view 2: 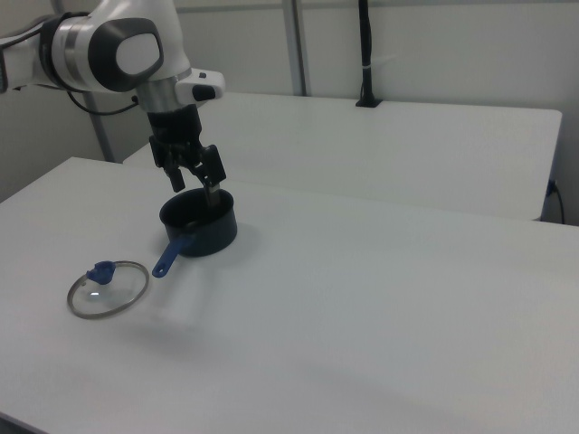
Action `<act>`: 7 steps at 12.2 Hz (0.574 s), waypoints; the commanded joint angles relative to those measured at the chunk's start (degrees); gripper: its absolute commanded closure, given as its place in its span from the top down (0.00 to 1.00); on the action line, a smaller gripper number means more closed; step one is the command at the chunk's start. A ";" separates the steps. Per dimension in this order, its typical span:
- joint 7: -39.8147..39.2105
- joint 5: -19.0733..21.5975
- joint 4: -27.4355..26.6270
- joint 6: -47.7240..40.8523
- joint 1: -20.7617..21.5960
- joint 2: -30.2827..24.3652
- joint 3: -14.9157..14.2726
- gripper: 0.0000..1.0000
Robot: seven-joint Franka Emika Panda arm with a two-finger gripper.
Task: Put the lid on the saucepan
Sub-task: 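Move the open gripper toward the glass lid's blue knob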
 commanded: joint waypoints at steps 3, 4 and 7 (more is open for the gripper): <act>-0.74 5.64 1.07 0.31 6.60 0.38 1.04 1.00; 0.40 5.82 0.98 0.31 10.12 0.55 1.04 1.00; 6.20 6.96 0.55 3.53 19.00 5.28 1.04 1.00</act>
